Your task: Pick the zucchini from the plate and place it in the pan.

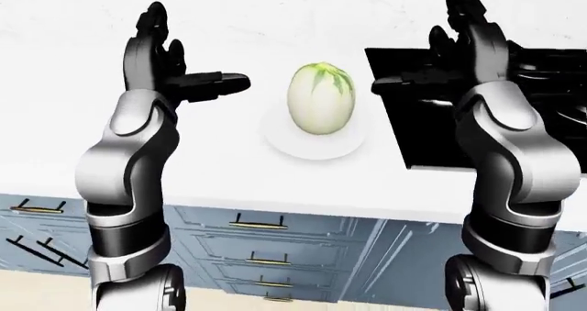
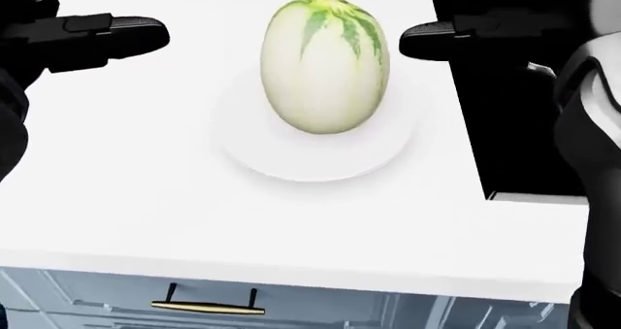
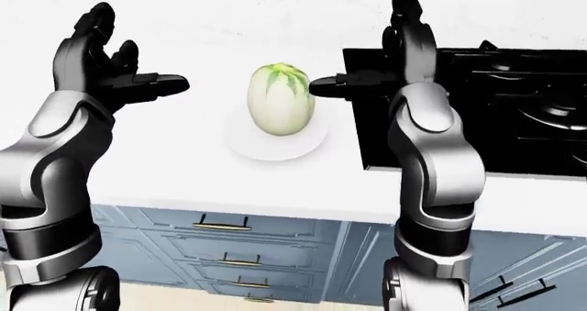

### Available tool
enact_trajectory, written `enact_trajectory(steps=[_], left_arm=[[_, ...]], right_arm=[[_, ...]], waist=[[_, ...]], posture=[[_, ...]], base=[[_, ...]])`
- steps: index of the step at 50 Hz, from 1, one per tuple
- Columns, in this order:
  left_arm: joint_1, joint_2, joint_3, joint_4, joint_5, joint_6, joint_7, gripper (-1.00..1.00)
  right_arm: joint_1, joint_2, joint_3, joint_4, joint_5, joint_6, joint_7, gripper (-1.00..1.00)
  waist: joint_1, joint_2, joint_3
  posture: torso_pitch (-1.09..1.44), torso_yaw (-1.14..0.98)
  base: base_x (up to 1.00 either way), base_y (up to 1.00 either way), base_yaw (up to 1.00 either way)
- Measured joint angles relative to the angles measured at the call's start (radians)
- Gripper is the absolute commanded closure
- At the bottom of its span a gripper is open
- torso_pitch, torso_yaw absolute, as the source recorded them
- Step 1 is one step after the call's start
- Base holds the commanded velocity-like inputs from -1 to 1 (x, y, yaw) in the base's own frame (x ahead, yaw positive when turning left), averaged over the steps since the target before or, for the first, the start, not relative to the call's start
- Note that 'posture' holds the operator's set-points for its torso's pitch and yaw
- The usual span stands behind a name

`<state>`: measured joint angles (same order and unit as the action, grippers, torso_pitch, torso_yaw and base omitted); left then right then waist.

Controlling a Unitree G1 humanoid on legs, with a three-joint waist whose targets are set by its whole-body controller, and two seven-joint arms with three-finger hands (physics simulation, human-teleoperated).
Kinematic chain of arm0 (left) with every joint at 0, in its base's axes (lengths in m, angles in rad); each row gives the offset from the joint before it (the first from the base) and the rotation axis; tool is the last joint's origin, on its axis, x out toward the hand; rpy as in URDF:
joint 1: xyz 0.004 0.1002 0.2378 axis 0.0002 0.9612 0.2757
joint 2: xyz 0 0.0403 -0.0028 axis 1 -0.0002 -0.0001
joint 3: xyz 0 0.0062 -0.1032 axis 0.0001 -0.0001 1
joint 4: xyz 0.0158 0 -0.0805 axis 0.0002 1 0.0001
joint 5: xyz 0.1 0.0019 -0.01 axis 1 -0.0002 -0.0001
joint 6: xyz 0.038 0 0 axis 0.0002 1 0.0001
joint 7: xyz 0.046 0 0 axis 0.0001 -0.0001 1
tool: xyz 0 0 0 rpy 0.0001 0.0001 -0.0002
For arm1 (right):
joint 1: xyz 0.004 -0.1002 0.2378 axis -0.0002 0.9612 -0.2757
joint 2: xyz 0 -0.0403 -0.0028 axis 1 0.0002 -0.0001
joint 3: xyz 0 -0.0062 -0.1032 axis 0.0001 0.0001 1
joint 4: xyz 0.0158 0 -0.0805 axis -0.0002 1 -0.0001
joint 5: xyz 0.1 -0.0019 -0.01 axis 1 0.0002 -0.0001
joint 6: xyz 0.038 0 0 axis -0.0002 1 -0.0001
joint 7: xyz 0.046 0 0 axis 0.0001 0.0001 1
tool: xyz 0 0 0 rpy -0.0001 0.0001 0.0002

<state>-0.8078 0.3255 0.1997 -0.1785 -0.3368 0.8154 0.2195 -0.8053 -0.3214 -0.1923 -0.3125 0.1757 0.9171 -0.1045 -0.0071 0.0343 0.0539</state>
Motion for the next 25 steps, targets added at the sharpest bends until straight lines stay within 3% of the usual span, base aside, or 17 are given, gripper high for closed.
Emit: enact_trajectory(steps=[2, 6, 13, 25], left_arm=[[0.011, -0.001, 0.0, 0.007, -0.001, 0.004, -0.002, -1.0], [0.016, -0.001, 0.004, 0.023, 0.002, 0.013, -0.001, -1.0], [0.008, 0.0, 0.005, 0.005, 0.006, 0.001, -0.006, -1.0], [0.012, 0.002, 0.008, 0.008, -0.003, 0.008, -0.008, -1.0]], right_arm=[[0.012, 0.006, 0.008, 0.005, -0.004, 0.012, -0.001, -1.0], [0.004, 0.005, 0.017, 0.006, -0.007, 0.032, 0.006, -1.0], [-0.016, 0.006, 0.033, -0.031, -0.031, 0.061, 0.031, -1.0], [-0.119, 0.021, 0.056, -0.034, -0.047, 0.17, 0.093, -1.0]], waist=[[-0.007, -0.011, 0.011], [-0.006, -0.022, 0.006], [0.0, -0.027, -0.01], [0.007, -0.031, -0.007]], posture=[[0.0, 0.0], [0.0, 0.0], [0.0, 0.0], [0.0, 0.0]], base=[[0.0, 0.0, 0.0], [0.0, 0.0, 0.0], [0.0, 0.0, 0.0], [0.0, 0.0, 0.0]])
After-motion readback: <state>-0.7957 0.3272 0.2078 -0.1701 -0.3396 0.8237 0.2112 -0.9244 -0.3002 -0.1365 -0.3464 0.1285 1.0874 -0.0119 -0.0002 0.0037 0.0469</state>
